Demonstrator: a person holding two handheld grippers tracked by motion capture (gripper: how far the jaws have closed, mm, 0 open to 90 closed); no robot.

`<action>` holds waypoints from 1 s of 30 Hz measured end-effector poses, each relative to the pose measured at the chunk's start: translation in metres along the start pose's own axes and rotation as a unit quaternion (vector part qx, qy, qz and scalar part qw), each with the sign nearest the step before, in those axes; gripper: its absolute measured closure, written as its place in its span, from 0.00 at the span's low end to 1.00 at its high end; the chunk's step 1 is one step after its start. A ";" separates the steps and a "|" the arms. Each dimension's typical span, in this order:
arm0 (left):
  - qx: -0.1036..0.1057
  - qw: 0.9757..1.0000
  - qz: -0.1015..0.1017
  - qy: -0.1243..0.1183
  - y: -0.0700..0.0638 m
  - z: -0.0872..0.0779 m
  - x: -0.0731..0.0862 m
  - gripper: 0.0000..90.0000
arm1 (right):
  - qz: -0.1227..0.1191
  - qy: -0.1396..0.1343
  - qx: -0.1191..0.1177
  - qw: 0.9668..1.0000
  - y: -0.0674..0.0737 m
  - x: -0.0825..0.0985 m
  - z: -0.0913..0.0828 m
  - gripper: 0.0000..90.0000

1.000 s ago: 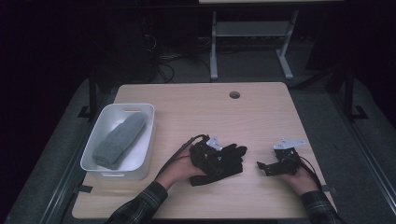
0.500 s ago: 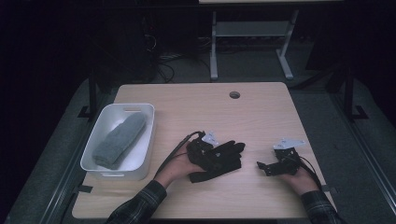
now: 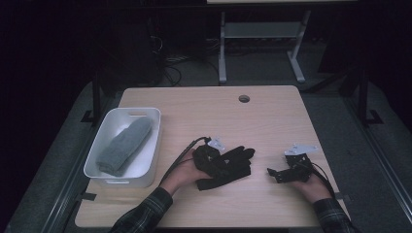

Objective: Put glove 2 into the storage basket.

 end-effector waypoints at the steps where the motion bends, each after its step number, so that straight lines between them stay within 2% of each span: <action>1: 0.015 1.000 0.006 -0.001 -0.002 -0.001 0.000 0.33 | 0.000 0.000 0.000 1.000 0.000 0.000 0.000 0.05; 3: 0.040 0.999 0.009 0.004 -0.005 -0.002 0.000 0.57 | 0.001 0.001 0.000 1.000 0.000 0.000 0.000 0.05; 4: 0.046 0.999 0.010 0.006 -0.006 -0.001 -0.001 0.64 | 0.001 0.001 0.000 1.000 0.000 0.000 0.000 0.05; 7: 0.054 0.999 -0.004 0.006 -0.006 -0.003 -0.003 0.72 | 0.000 0.000 0.000 1.000 0.000 0.000 0.000 0.05; 9: 0.051 0.999 -0.010 0.007 -0.008 -0.008 -0.005 0.73 | 0.000 0.000 0.000 1.000 0.000 0.000 0.000 0.05; 12: 0.049 0.999 -0.006 0.004 -0.012 -0.019 -0.010 0.74 | 0.000 0.000 0.000 1.000 0.000 0.000 0.000 0.05; 21: 0.023 0.999 -0.027 -0.026 -0.017 -0.064 -0.022 0.73 | 0.003 0.002 0.000 1.000 0.001 0.000 0.000 0.05; 30: -0.009 0.998 -0.043 -0.045 -0.010 -0.112 -0.026 0.73 | 0.004 0.002 0.000 1.000 0.001 0.000 0.000 0.05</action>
Point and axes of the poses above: each handheld gripper's, and its own axes: z roughly forward along the jaws, x roughly out of its underside, y roughly to its left, the point moved 1 cm from there along z, roughly forward along the jaws, and after that the axes turned 8 degrees about x, right-handed, at the moved point
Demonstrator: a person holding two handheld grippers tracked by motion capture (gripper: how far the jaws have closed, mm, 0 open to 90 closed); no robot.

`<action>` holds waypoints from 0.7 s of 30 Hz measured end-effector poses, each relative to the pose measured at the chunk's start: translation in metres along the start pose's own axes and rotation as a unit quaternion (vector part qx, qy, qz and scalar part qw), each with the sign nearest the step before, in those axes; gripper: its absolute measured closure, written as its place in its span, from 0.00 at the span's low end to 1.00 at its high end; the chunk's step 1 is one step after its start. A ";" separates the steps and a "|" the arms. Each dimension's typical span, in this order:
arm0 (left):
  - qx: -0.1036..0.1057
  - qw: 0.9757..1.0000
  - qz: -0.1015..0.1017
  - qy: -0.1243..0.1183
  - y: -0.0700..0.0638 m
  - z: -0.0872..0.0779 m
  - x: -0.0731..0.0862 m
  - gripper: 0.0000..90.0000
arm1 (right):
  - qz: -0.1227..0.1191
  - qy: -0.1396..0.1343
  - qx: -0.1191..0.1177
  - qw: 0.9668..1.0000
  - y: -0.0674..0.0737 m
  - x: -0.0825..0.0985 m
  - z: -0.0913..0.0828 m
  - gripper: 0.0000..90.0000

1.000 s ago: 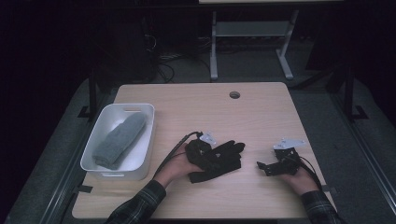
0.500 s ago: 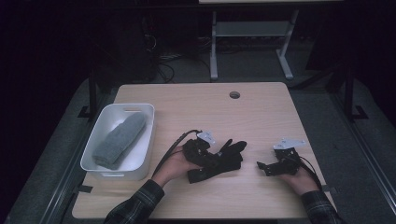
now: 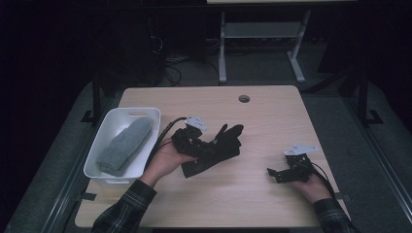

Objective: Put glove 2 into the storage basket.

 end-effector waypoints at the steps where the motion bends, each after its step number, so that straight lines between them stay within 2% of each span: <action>1: -0.003 1.000 -0.001 -0.002 0.002 -0.005 0.000 0.73 | -0.001 0.000 0.000 1.000 0.000 0.000 0.000 0.05; 4: -0.016 1.000 -0.009 -0.014 0.007 -0.020 0.001 0.73 | 0.000 0.000 0.000 1.000 0.000 0.000 0.000 0.05; 11: -0.046 0.998 -0.027 -0.022 0.020 -0.053 0.008 0.73 | 0.000 0.000 0.000 1.000 0.000 0.000 0.000 0.05; 21: -0.092 0.994 -0.054 -0.030 0.036 -0.101 0.027 0.73 | -0.001 -0.001 0.001 1.000 0.000 0.000 0.000 0.05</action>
Point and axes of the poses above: each handheld gripper's, and its own axes: z roughly forward along the jaws, x roughly out of its underside, y roughly to its left, the point moved 1 cm from there along z, roughly forward along the jaws, and after that the axes turned 8 degrees about x, right-handed, at the moved point
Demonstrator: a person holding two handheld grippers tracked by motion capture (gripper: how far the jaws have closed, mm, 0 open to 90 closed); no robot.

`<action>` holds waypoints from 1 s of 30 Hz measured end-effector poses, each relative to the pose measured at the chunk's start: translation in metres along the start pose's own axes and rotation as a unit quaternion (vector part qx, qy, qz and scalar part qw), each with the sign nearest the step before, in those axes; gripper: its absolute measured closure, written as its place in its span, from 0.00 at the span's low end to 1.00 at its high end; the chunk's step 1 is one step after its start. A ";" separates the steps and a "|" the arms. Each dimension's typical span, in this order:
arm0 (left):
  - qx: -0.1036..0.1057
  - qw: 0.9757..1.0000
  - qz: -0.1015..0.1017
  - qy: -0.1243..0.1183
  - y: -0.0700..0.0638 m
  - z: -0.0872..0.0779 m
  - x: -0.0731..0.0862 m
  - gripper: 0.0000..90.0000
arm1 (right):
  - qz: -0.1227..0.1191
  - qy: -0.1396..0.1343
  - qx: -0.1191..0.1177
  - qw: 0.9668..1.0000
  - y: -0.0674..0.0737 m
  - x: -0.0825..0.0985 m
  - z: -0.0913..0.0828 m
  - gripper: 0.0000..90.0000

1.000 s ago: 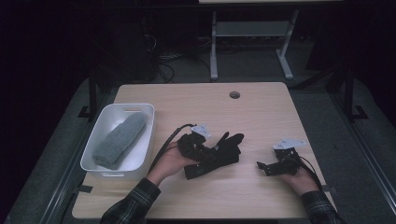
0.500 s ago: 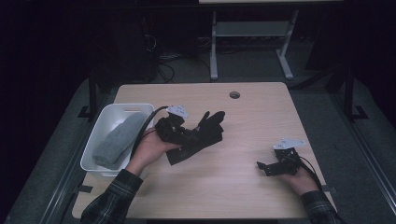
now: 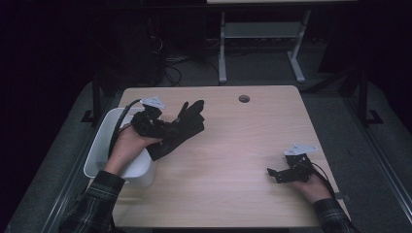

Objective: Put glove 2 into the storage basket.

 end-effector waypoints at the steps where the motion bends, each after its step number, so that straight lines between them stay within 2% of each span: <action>1: -0.003 1.000 -0.002 0.002 0.003 -0.004 0.002 0.73 | 0.000 0.000 0.000 1.000 0.000 0.000 0.000 0.05; 5: -0.023 1.000 -0.018 -0.001 0.017 -0.020 0.013 0.73 | 0.000 0.000 0.000 1.000 0.000 0.000 0.000 0.05; 9: -0.044 0.998 -0.043 -0.013 0.032 -0.038 0.027 0.73 | -0.002 -0.001 0.001 1.000 0.000 0.000 0.000 0.05; 12: -0.058 0.996 -0.059 -0.019 0.042 -0.052 0.038 0.73 | -0.002 -0.002 0.000 1.000 0.000 0.000 0.000 0.05; 17: -0.081 0.992 -0.090 -0.025 0.059 -0.070 0.058 0.73 | -0.002 -0.002 0.000 1.000 0.000 0.000 0.000 0.05; 20: -0.093 0.990 -0.105 -0.019 0.068 -0.073 0.072 0.73 | -0.002 -0.002 0.001 1.000 0.000 0.000 0.000 0.05; 22: -0.102 0.987 -0.120 -0.016 0.075 -0.074 0.083 0.73 | -0.002 -0.002 0.001 1.000 0.000 0.000 0.000 0.05; 23: -0.102 0.987 -0.123 -0.014 0.077 -0.074 0.087 0.73 | -0.002 -0.002 0.001 1.000 0.000 0.000 0.000 0.05; 25: -0.109 0.984 -0.137 -0.016 0.083 -0.074 0.097 0.72 | -0.002 -0.002 0.001 1.000 0.000 0.000 0.000 0.05; 27: -0.109 0.982 -0.151 -0.017 0.088 -0.074 0.106 0.72 | -0.002 -0.002 0.001 1.000 0.000 0.000 0.000 0.05; 30: -0.104 0.981 -0.162 -0.015 0.093 -0.071 0.116 0.71 | -0.002 -0.002 0.000 1.000 0.000 0.000 0.000 0.05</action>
Point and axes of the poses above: each handheld gripper's, and its own axes: z roughly forward along the jaws, x roughly out of its underside, y roughly to its left, the point moved 1 cm from there along z, roughly forward along the jaws, and after that the axes turned 8 degrees about x, right-handed, at the moved point
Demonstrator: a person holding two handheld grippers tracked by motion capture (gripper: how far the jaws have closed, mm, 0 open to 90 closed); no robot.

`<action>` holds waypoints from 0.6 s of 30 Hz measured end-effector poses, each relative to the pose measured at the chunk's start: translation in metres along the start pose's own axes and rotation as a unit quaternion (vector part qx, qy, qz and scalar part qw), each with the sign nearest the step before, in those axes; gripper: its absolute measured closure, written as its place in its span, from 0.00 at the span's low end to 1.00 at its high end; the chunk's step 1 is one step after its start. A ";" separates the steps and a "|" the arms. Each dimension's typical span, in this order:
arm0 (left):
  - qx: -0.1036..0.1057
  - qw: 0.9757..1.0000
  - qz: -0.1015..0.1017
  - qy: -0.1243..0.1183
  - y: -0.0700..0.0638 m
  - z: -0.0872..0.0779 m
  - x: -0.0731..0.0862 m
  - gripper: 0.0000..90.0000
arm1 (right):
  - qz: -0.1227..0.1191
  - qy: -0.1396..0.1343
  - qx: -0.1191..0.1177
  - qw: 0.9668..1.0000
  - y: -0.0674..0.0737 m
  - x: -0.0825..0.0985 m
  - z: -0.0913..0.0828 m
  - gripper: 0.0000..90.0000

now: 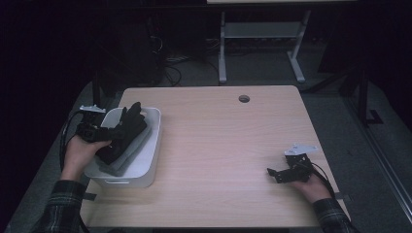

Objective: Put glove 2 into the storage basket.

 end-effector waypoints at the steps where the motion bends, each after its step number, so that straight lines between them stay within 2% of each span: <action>1: 0.001 1.000 -0.002 0.004 0.001 0.002 0.002 0.70 | 0.000 0.000 0.000 1.000 0.000 0.000 0.000 0.05; 3: -0.009 1.000 -0.002 0.007 0.003 0.004 0.005 0.64 | -0.001 0.000 0.000 1.000 0.000 0.000 0.000 0.05; 4: -0.016 1.000 -0.002 0.009 0.004 0.004 0.005 0.57 | -0.001 0.000 0.000 1.000 0.000 0.000 0.000 0.05; 6: -0.036 0.999 -0.001 0.000 0.005 0.003 0.006 0.41 | 0.000 0.000 0.000 1.000 0.000 0.000 0.000 0.05; 9: -0.044 0.999 -0.001 -0.025 0.004 -0.003 0.004 0.25 | 0.001 0.000 0.000 1.000 0.000 0.000 0.000 0.05; 13: -0.040 0.998 0.008 -0.042 -0.004 -0.007 -0.002 0.19 | 0.001 0.000 0.000 1.000 0.000 0.000 0.000 0.05; 18: -0.021 0.998 0.032 -0.052 -0.028 -0.001 -0.011 0.19 | 0.001 0.000 0.000 1.000 0.000 0.000 0.000 0.05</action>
Point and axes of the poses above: each handheld gripper's, and its own axes: z roughly forward along the jaws, x roughly out of its underside, y roughly to its left, the point moved 1 cm from there along z, roughly forward along the jaws, and after that the axes turned 8 degrees about x, right-handed, at the moved point
